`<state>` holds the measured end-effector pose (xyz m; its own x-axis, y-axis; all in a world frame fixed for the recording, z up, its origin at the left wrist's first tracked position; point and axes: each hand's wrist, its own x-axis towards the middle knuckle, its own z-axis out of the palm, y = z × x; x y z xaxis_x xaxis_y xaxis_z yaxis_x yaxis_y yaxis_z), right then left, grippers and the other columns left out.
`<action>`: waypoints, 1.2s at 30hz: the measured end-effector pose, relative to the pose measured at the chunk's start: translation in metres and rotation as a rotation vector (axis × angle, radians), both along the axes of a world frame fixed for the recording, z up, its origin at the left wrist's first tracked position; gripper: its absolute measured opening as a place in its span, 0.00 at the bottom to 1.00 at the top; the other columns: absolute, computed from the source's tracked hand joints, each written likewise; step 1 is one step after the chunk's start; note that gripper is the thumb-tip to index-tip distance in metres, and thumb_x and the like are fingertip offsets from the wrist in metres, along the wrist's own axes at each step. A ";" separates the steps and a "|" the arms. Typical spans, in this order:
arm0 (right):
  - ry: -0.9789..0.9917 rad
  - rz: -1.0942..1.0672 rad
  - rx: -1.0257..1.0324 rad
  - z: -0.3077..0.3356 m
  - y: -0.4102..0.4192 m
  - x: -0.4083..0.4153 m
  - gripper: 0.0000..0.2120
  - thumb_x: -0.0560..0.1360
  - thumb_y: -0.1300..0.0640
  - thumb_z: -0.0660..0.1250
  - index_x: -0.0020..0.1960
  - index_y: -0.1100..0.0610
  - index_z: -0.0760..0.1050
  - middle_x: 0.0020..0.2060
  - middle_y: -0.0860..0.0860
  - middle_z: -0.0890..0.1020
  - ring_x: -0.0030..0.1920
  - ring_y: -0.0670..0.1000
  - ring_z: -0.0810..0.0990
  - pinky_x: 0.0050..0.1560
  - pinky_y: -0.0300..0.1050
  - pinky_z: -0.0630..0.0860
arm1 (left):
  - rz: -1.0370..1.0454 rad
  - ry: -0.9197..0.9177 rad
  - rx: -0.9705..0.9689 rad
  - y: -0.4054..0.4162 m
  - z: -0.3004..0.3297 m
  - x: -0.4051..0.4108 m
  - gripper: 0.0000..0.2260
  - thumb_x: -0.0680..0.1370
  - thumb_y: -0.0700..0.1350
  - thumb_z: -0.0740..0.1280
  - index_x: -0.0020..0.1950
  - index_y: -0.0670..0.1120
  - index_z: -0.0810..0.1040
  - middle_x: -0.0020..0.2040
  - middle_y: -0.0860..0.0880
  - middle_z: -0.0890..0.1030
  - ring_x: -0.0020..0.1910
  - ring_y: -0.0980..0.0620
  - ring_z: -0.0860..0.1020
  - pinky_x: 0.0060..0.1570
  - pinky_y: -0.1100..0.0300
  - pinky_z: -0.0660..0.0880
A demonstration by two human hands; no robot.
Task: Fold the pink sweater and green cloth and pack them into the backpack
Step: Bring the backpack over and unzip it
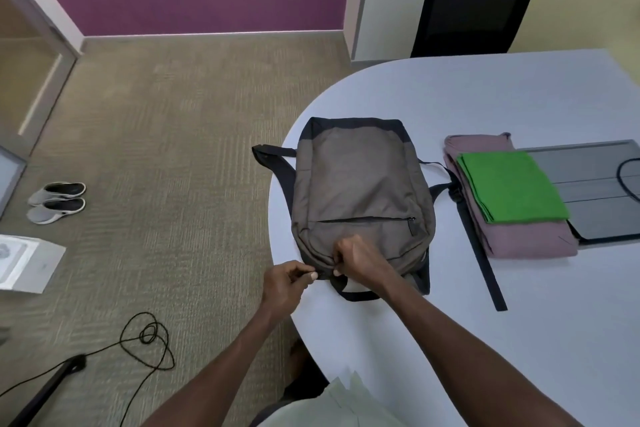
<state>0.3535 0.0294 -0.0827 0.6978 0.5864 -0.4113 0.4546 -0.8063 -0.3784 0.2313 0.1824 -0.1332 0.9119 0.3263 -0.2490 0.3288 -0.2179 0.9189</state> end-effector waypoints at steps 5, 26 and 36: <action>0.113 -0.097 0.035 0.005 -0.011 0.005 0.08 0.69 0.64 0.75 0.36 0.56 0.77 0.34 0.51 0.82 0.36 0.48 0.79 0.34 0.35 0.70 | 0.010 -0.023 0.194 0.031 -0.005 0.013 0.04 0.75 0.37 0.73 0.43 0.46 0.84 0.38 0.56 0.84 0.40 0.59 0.82 0.38 0.71 0.74; -0.155 -0.060 -0.090 0.016 0.080 0.015 0.17 0.77 0.46 0.67 0.53 0.61 0.78 0.49 0.59 0.82 0.50 0.62 0.81 0.45 0.49 0.73 | -0.053 0.021 -0.121 0.085 -0.015 0.059 0.01 0.76 0.37 0.72 0.46 0.42 0.81 0.44 0.44 0.85 0.46 0.47 0.84 0.47 0.56 0.82; -0.158 -0.066 -0.015 0.015 0.057 0.029 0.09 0.76 0.58 0.64 0.40 0.63 0.73 0.44 0.65 0.81 0.46 0.66 0.79 0.39 0.52 0.68 | -0.071 0.017 0.135 0.094 -0.020 0.091 0.01 0.74 0.38 0.74 0.42 0.42 0.84 0.37 0.50 0.84 0.34 0.56 0.79 0.35 0.65 0.73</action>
<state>0.3821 0.0868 -0.0678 0.7912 0.5319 -0.3017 0.4535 -0.8414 -0.2940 0.3219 0.2764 -0.1536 0.9299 0.2925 -0.2229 0.3236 -0.3627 0.8739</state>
